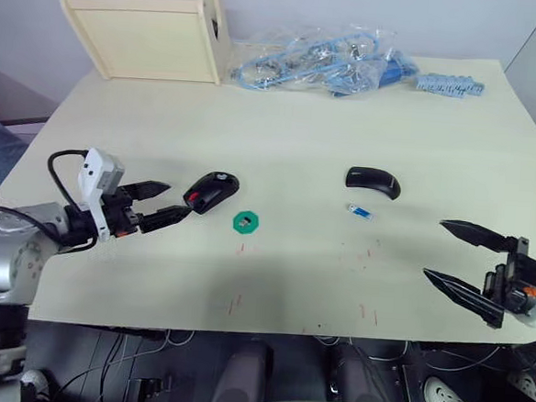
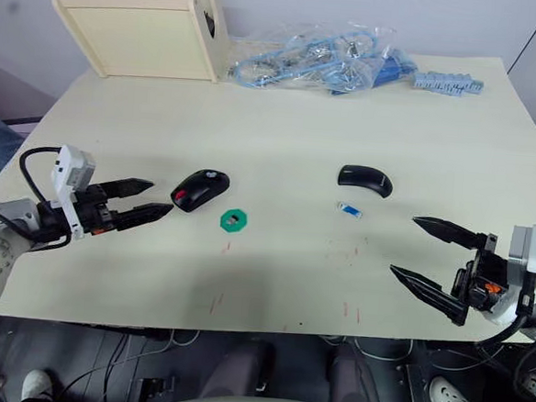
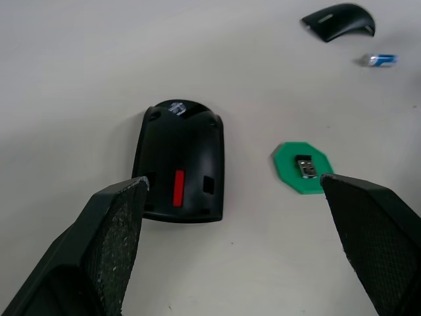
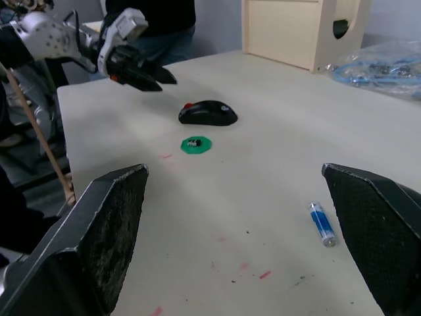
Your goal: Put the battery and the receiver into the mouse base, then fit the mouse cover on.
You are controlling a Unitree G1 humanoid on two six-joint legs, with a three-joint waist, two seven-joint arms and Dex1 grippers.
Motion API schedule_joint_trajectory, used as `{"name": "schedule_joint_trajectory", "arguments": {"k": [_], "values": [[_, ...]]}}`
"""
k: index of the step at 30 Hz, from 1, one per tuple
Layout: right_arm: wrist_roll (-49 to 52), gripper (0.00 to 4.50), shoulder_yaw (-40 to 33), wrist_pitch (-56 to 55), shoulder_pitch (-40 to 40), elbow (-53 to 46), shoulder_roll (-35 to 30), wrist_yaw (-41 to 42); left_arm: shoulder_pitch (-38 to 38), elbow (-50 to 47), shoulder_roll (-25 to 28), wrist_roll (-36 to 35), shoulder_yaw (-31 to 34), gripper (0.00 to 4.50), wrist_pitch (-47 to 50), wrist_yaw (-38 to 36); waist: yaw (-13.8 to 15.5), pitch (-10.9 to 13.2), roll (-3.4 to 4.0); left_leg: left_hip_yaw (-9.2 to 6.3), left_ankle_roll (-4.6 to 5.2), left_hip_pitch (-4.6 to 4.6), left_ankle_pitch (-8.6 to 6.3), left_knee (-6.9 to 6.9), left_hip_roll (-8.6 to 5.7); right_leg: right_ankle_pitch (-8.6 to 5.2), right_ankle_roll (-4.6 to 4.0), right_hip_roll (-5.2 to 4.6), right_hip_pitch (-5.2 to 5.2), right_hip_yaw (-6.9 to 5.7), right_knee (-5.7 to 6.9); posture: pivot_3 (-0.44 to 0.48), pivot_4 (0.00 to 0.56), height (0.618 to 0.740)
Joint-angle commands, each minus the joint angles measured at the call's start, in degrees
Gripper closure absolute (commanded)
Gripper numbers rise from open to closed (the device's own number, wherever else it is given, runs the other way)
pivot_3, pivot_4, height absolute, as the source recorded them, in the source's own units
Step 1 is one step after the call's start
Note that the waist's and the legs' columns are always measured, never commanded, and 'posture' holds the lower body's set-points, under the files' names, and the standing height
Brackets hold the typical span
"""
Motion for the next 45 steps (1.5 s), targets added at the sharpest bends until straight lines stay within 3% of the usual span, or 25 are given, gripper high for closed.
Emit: {"name": "schedule_joint_trajectory", "arguments": {"k": [1, 15, 45], "values": [[0.9, 0.06, -1.8, -1.6, 1.4, -3.8, 0.9, -1.0, -2.9, 2.4, 0.0, 2.0, -1.7, 0.00, -1.7, -1.3, 0.1, 0.0, -0.02, -0.01, 0.00, 0.00, 0.00, 0.01, 0.00, 0.00, 0.00, 0.00, 0.00, -0.02, 0.00, 0.000, 0.150, 0.740], [0.0, 0.06, -1.2, -3.6, 6.7, -10.1, 3.9, -5.9, -19.3, 17.7, -5.3, 13.4, -12.8, 0.00, -5.2, -2.1, 0.0, 0.0, -0.12, -0.02, 0.00, -0.05, 0.01, 0.07, -0.14, 0.04, 0.07, 0.03, 0.00, 0.04, 0.06, 0.000, 0.150, 0.740], [-0.5, 0.06, -0.3, -4.4, 7.8, -11.4, 3.5, -8.7, -24.3, 22.0, -9.7, 22.2, -15.2, 0.00, -6.5, 0.4, 0.1, 0.0, -0.14, -0.05, 0.00, -0.06, 0.02, 0.10, -0.17, 0.05, 0.09, 0.03, 0.00, 0.01, 0.12, 0.000, 0.150, 0.740]]}}
